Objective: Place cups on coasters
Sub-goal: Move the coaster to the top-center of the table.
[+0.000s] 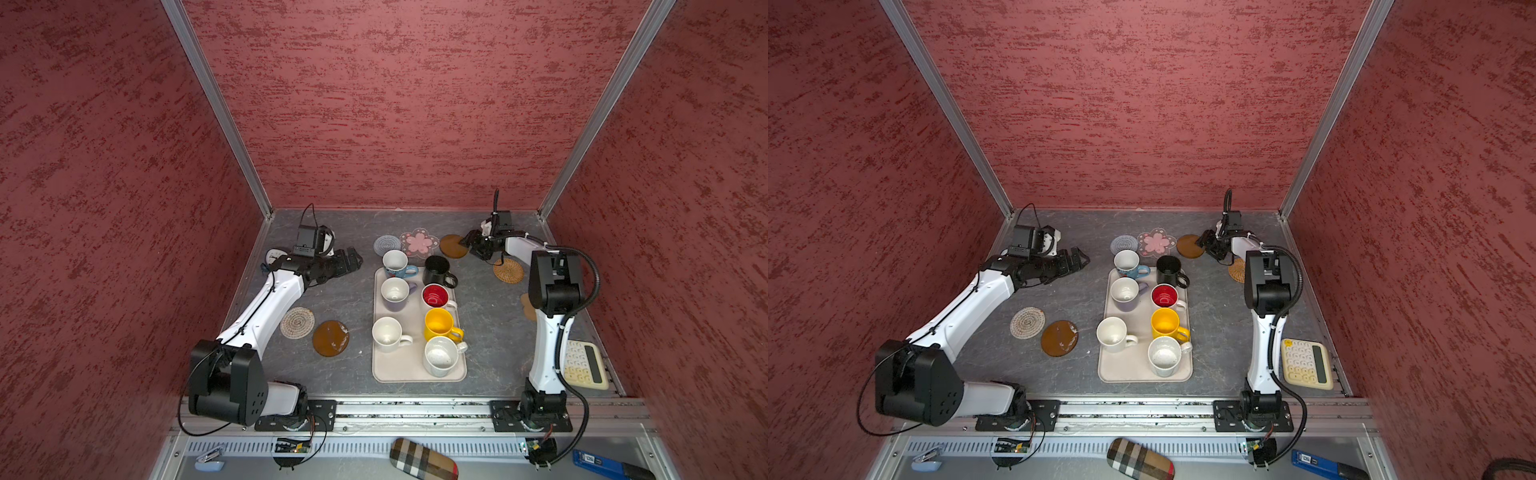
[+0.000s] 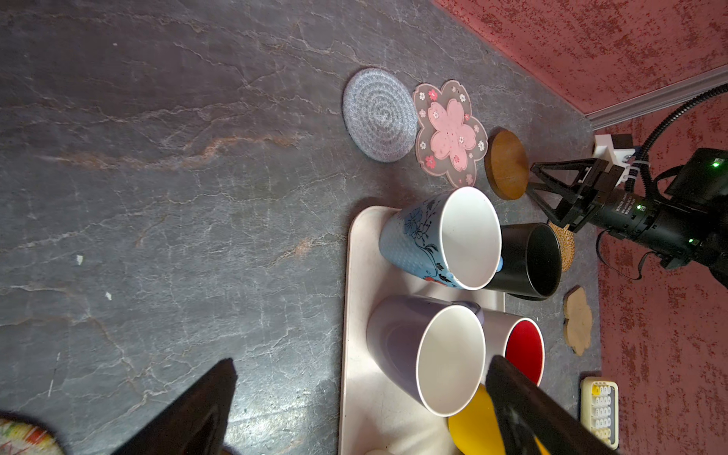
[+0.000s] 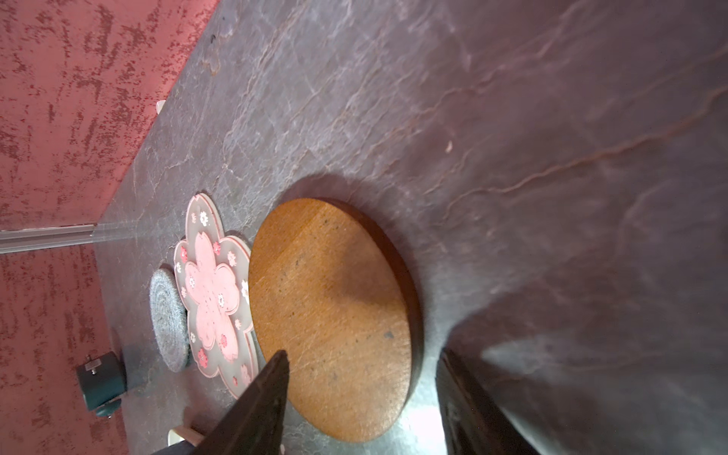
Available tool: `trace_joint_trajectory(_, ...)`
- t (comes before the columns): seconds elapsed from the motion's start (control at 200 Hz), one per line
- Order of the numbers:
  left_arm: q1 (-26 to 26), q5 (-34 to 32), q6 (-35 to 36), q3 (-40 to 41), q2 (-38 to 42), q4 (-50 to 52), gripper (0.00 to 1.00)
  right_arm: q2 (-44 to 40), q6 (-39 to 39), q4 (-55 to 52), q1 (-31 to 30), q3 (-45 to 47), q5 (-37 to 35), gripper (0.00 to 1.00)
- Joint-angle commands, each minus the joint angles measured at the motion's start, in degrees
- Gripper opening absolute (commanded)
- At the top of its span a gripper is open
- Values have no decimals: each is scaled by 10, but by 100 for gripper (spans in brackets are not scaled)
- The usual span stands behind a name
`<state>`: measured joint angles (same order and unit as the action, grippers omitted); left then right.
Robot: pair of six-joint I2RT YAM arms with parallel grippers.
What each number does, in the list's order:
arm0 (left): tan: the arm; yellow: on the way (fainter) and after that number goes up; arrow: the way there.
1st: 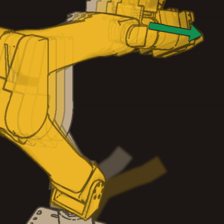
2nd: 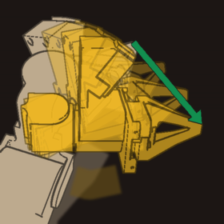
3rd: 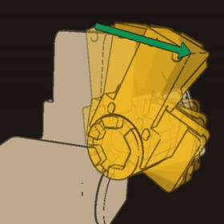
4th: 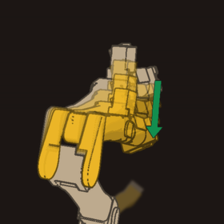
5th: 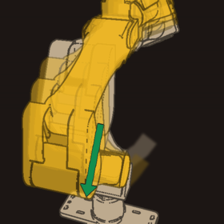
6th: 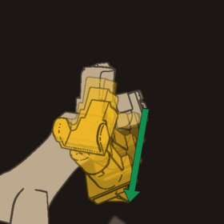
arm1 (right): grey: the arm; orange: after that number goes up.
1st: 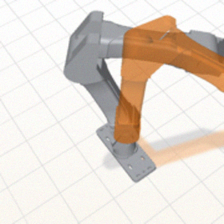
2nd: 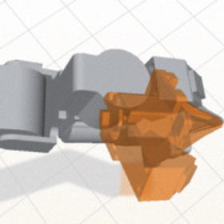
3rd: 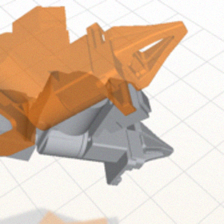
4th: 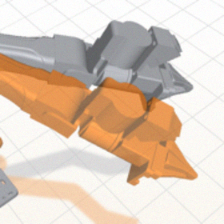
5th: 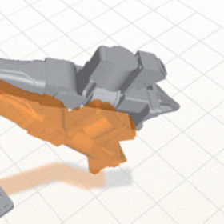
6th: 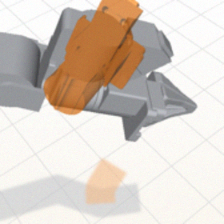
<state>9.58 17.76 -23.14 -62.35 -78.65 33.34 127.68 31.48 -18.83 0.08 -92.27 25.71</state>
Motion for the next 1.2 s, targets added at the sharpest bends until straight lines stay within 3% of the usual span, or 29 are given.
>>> trace_joint_trajectory(0.0,-4,6,1,5,-3,-11,100,-30,-12,-22,2,23,-27,65)
trace_joint_trajectory(0.376,47,-57,27,-8,20,17,100,-167,-40,-46,17,113,-60,67)
trace_joint_trajectory(0.601,100,-103,32,-8,55,48,100,-303,-48,-45,22,227,-87,67)
trace_joint_trajectory(0.777,101,-113,7,8,82,110,98,-393,-43,-25,22,330,-102,67)
trace_joint_trajectory(0.952,99,-124,-10,50,140,162,92,-425,-25,18,22,401,-74,70)
trace_joint_trajectory(1.197,108,-169,-49,118,201,213,97,-457,-12,123,22,449,-6,77)
